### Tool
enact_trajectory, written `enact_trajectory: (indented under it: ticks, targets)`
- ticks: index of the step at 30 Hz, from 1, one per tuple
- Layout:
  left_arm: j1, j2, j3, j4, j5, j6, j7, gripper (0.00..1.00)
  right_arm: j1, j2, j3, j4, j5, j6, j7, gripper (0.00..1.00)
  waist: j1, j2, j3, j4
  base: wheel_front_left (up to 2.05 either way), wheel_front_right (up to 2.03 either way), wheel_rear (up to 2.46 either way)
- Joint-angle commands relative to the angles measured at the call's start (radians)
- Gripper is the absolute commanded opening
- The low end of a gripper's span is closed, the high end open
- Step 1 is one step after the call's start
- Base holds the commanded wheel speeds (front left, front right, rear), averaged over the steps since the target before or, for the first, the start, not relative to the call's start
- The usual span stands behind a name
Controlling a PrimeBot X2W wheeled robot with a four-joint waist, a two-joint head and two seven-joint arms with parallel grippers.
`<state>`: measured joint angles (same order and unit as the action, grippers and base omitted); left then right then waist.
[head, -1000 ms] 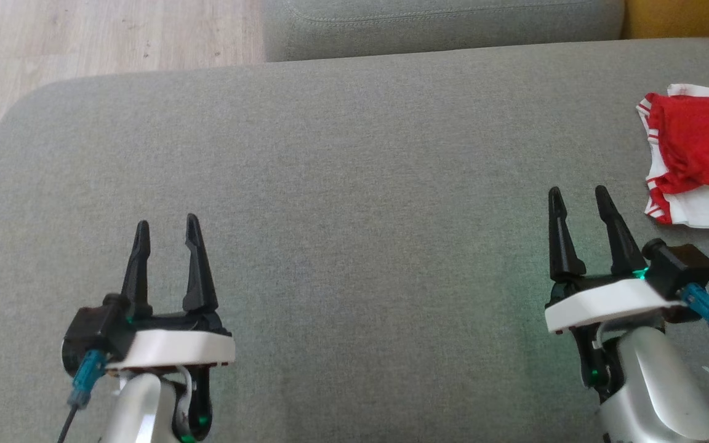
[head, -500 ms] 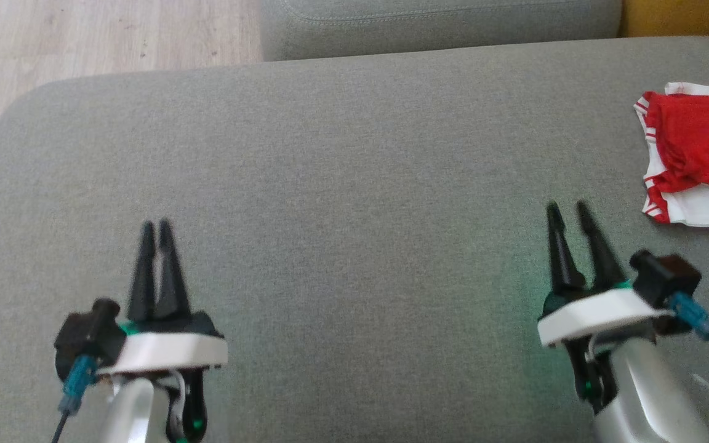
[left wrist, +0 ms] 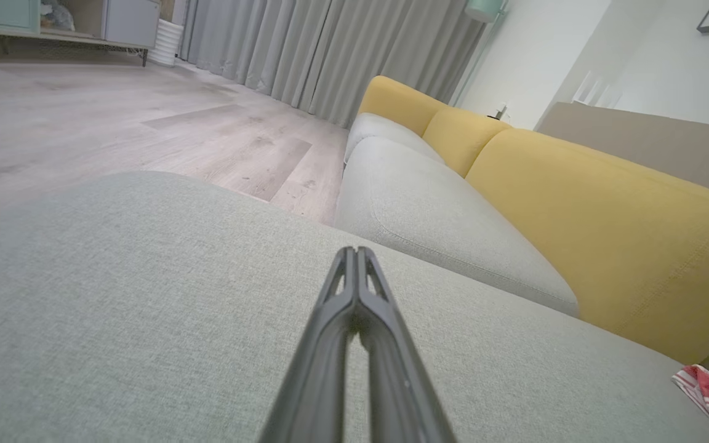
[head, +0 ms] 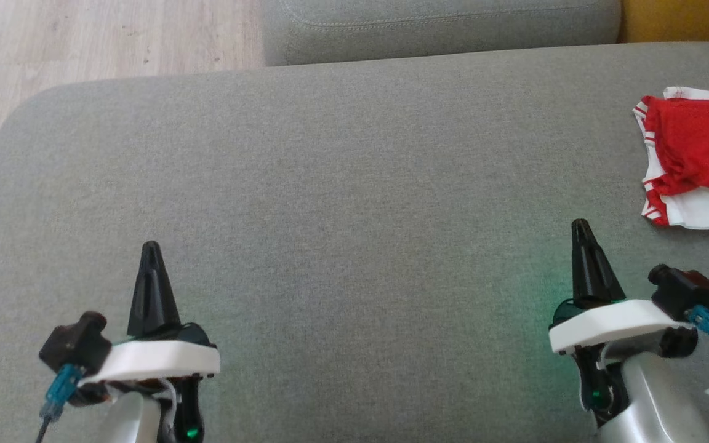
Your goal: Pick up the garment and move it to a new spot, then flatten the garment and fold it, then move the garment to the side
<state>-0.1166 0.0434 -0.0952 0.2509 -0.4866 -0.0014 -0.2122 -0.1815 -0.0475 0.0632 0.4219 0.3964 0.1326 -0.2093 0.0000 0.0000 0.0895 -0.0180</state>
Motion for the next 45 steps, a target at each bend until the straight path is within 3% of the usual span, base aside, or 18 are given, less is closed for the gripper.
enact_trajectory:
  ticks: [1,45]
  targets:
    - [-0.035,0.002,0.018,-0.032,-0.025,-0.008,0.004,0.00,-0.034,-0.006,-0.005,-0.040,0.030,0.000,0.007,0.00,0.0000,0.0000,-0.001,0.000,0.00,0.00,0.00]
    - [-0.017,0.004,0.095,-0.022,-0.469,-0.057,0.134,0.00,0.010,-0.009,-0.068,-0.096,0.514,-0.001,0.129,0.00,0.0000,0.0000,-0.036,0.007,0.00,0.00,0.00]
